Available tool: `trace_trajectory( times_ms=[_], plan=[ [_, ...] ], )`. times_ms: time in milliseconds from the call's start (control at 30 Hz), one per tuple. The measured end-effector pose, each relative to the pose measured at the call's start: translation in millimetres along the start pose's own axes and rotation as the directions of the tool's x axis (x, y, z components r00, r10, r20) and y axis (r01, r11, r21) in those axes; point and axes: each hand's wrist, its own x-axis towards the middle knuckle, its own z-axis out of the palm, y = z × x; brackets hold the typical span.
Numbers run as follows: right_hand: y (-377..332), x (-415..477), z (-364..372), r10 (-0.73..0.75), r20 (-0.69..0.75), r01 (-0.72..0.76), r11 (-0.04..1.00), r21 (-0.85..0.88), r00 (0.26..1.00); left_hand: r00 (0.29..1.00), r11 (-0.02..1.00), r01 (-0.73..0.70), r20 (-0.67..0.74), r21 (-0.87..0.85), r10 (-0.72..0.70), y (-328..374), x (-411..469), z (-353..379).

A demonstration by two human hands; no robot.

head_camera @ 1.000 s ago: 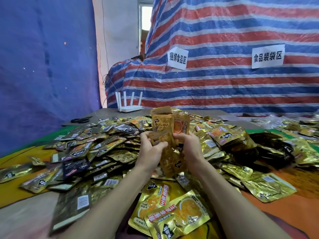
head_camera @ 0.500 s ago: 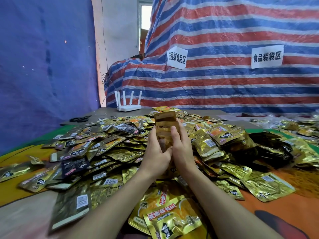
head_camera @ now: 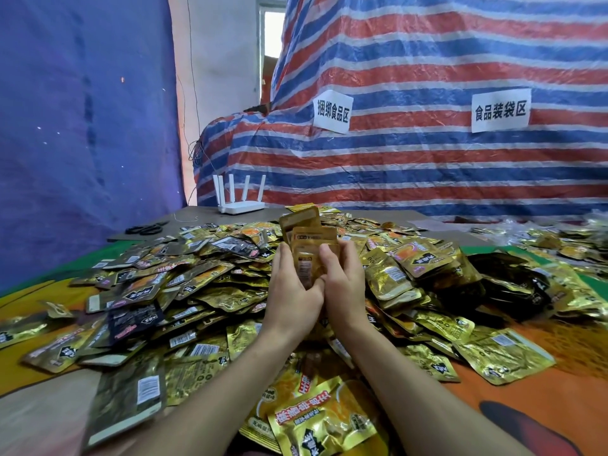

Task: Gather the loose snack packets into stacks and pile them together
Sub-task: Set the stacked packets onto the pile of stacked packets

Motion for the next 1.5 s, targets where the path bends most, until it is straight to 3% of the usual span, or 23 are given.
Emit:
trace_trajectory(
  times_ms=[100,300,433,600,667,767,867,967,1033,1100,1233,1367,1500],
  plan=[
    [-3,1,-1,-0.048,0.022,0.047,0.997,0.053,0.999,1.000,0.999,-0.006,-0.021,-0.033,0.006,3,-2,0],
    [4,0,0,0.133,0.031,-0.135,0.988,0.079,0.991,0.970,0.970,0.241,-0.045,0.044,-0.239,0,-4,3],
    [-3,-1,4,0.116,-0.064,-0.114,0.993,0.032,0.991,0.973,0.968,0.228,-0.040,0.104,-0.226,7,-6,4],
    [-8,1,1,0.090,-0.106,-0.087,0.996,0.028,0.990,0.978,0.940,0.160,0.083,0.301,-0.193,14,-6,7],
    [-6,3,0,0.138,-0.079,-0.138,0.990,0.000,0.987,0.966,0.868,0.188,0.074,0.459,-0.248,17,-6,5],
    [-3,3,-1,0.212,0.027,-0.212,0.977,-0.013,0.977,0.973,0.674,0.131,0.037,0.727,-0.229,22,-9,-2],
    [-6,3,-1,0.247,0.052,-0.248,0.969,0.005,0.968,0.991,0.592,0.057,0.027,0.804,-0.132,23,-10,-10],
    [-16,5,-3,0.257,0.045,-0.260,0.963,0.073,0.965,0.997,0.741,-0.022,0.066,0.671,-0.030,20,-6,-15],
    [-24,9,-5,0.282,0.037,-0.284,0.951,0.119,0.959,0.987,0.873,-0.159,0.095,0.461,0.129,17,-4,-15],
    [-30,13,-7,0.314,0.060,-0.320,0.940,0.120,0.947,0.969,0.928,-0.248,0.056,0.277,0.242,15,-4,-13],
    [-34,13,-5,0.348,0.125,-0.354,0.935,0.030,0.929,0.993,0.994,-0.110,0.048,0.005,0.110,14,-4,-12],
    [-33,8,-6,0.439,0.131,-0.441,0.897,-0.012,0.889,0.979,0.997,-0.072,0.189,-0.029,0.076,7,-6,-10],
    [-35,2,-15,0.568,0.179,-0.587,0.806,0.075,0.803,0.945,1.000,-0.010,0.326,-0.028,0.019,0,-7,-4]
  ],
)
